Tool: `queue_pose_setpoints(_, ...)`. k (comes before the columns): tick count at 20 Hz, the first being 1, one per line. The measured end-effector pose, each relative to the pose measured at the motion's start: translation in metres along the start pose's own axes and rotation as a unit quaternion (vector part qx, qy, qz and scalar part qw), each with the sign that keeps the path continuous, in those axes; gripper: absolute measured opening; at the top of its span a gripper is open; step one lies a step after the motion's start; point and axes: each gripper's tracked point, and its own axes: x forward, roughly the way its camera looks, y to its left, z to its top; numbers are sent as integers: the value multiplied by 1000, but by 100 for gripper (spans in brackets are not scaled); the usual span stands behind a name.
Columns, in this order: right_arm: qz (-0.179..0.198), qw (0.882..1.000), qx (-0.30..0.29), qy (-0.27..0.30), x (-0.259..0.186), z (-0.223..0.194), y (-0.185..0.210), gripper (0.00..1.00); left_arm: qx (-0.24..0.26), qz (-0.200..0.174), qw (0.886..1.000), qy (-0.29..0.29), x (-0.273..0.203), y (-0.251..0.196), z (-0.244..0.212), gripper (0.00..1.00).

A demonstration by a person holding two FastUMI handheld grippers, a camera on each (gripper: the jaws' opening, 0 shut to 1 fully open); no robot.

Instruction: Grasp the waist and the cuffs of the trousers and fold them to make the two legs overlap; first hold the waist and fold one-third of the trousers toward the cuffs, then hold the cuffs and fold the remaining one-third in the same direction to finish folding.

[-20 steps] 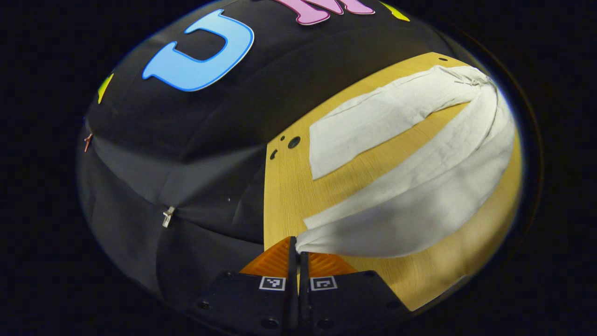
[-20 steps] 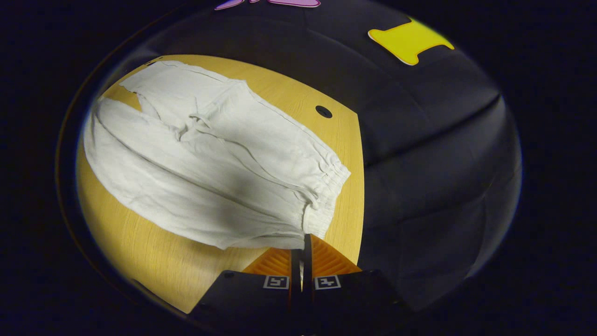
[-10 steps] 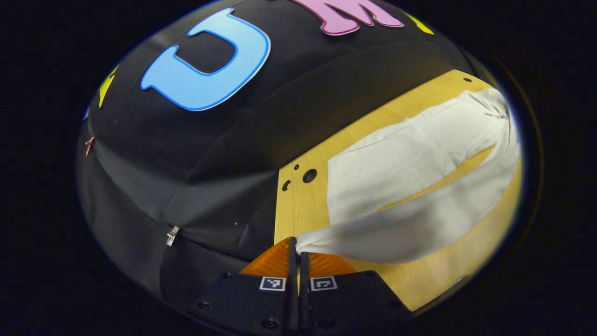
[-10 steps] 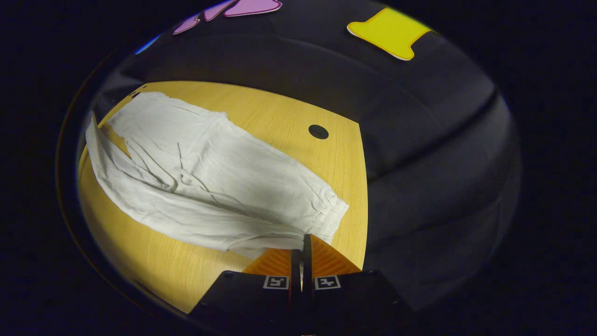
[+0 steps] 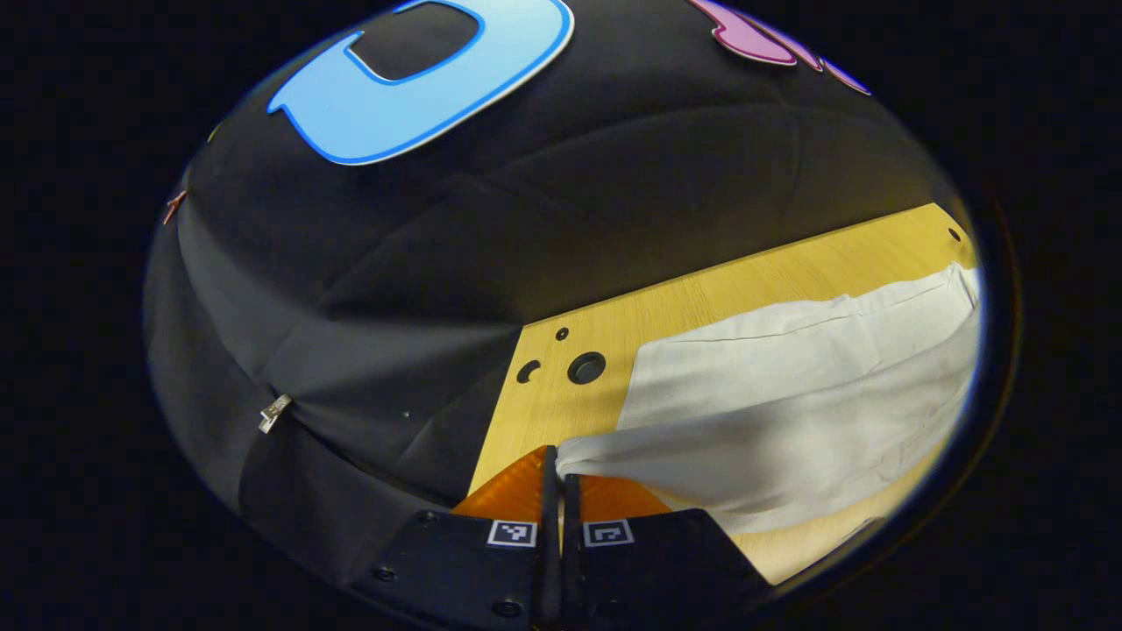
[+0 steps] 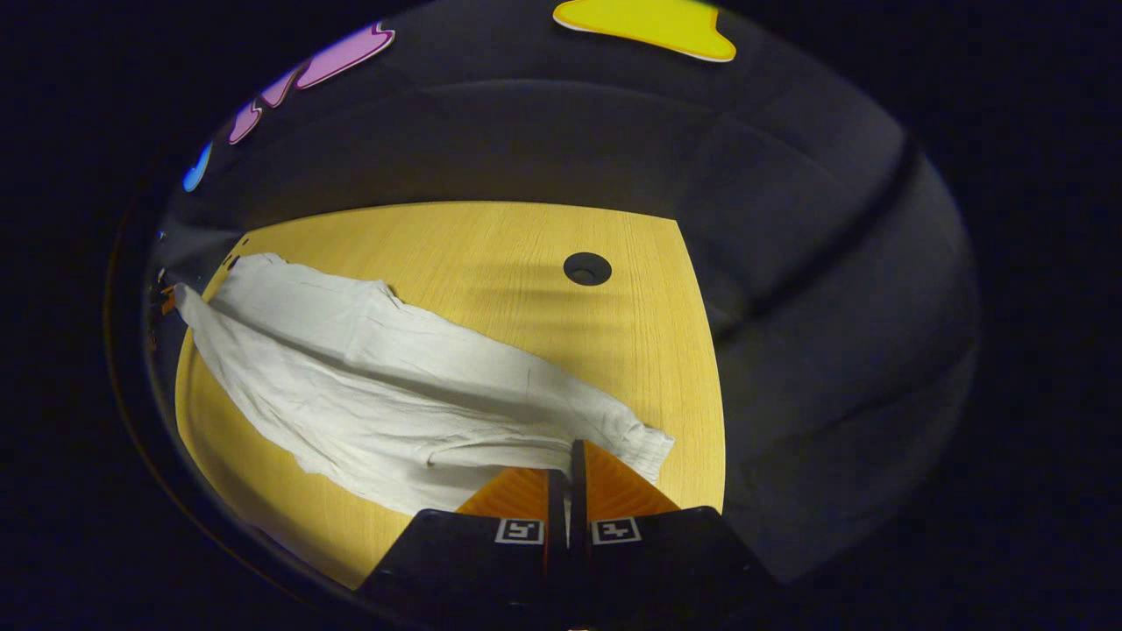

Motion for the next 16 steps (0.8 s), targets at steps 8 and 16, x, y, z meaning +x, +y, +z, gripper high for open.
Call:
queue_pose_setpoints(8,-4,998,-23,60,49,-10,1,5,37,-12,999,18,56,-32,-10,6)
queue_pose_setpoints(16,27,994,89,60,37,-11,14,55,-61,-51,997,-5,23,-32,-5,88)
